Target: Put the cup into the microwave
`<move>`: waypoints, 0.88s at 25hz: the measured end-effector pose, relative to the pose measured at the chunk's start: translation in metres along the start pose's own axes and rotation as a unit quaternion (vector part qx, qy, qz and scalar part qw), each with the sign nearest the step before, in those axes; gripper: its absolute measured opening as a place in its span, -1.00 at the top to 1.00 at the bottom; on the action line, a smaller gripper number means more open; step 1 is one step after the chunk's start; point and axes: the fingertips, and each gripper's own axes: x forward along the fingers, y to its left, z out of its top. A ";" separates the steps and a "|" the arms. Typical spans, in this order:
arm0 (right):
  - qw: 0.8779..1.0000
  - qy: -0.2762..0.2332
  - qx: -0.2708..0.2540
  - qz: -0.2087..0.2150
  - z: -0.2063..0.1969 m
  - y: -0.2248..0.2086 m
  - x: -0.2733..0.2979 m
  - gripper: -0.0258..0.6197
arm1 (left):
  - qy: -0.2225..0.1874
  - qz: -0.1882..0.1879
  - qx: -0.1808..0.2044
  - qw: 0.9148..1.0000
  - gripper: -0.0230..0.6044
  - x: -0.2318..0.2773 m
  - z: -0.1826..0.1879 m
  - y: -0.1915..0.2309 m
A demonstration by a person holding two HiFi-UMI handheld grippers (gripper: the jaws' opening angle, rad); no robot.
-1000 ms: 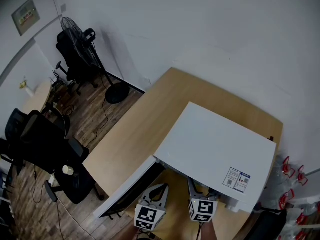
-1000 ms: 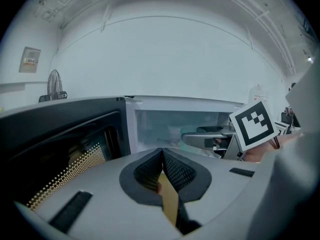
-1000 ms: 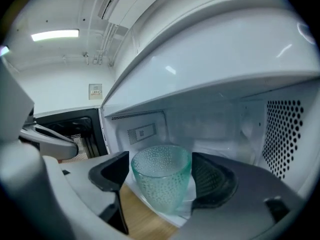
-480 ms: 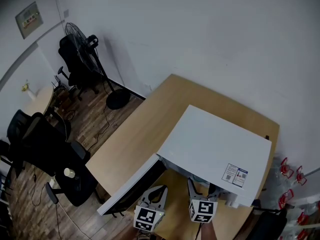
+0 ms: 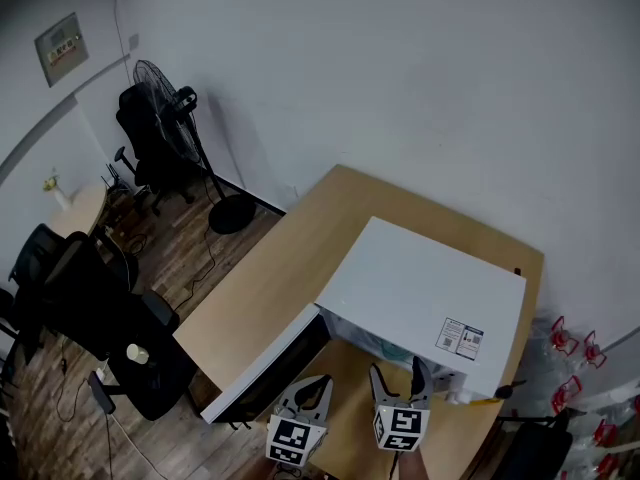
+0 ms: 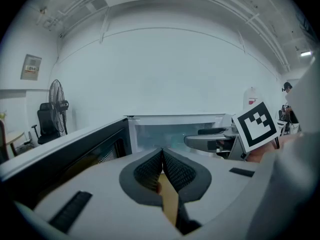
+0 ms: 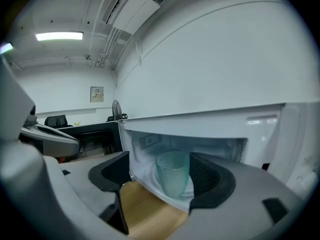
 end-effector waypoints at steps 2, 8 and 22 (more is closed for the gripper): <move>1.000 -0.004 -0.001 0.000 0.003 0.004 -0.009 -0.28 | -0.007 -0.001 0.002 1.000 0.85 -0.007 0.004 -0.003; 1.000 -0.014 -0.004 0.003 0.011 0.012 -0.044 -0.27 | -0.031 -0.010 0.015 0.999 0.85 -0.027 0.012 -0.014; 0.998 -0.044 -0.020 -0.042 0.026 0.009 -0.144 0.22 | -0.060 -0.038 0.038 0.997 0.85 -0.075 0.020 -0.048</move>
